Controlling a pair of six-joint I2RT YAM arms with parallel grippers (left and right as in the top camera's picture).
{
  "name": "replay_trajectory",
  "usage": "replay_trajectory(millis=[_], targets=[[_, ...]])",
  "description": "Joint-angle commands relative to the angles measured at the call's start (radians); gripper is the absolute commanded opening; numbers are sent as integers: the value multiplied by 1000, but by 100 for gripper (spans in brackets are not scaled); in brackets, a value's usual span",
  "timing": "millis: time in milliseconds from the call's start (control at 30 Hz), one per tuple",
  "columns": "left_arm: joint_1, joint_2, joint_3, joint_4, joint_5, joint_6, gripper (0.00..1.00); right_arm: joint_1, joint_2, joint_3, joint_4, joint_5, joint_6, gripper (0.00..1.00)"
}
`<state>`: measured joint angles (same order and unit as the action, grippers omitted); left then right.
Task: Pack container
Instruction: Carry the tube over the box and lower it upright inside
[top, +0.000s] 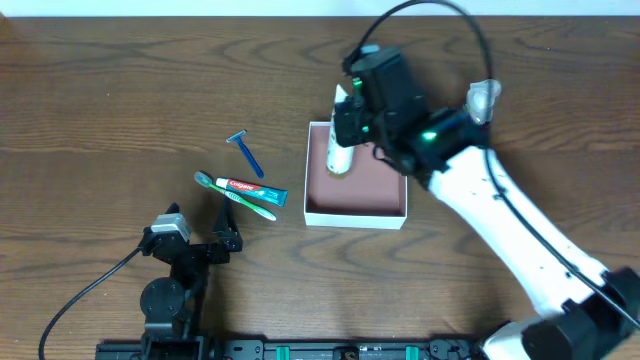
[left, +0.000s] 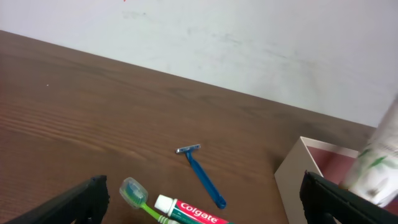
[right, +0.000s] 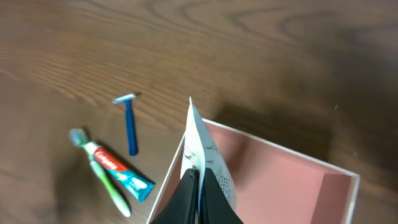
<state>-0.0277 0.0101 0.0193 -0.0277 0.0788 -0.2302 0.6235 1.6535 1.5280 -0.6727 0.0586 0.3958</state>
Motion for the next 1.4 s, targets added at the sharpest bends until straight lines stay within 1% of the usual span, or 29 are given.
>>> replay_trajectory(millis=[0,300,567,933,1367], targets=[[4,-6,-15,-36,15,16,98,40,25,12,40,123,64,2],[4,-6,-15,-36,15,16,98,76,116,12,125,209,126,2],[4,-6,-15,-36,15,16,98,77,133,12,190,233,135,1],[4,-6,-15,-36,15,16,98,90,138,12,204,225,135,2],[4,-6,-15,-36,15,16,98,104,187,12,231,222,150,2]])
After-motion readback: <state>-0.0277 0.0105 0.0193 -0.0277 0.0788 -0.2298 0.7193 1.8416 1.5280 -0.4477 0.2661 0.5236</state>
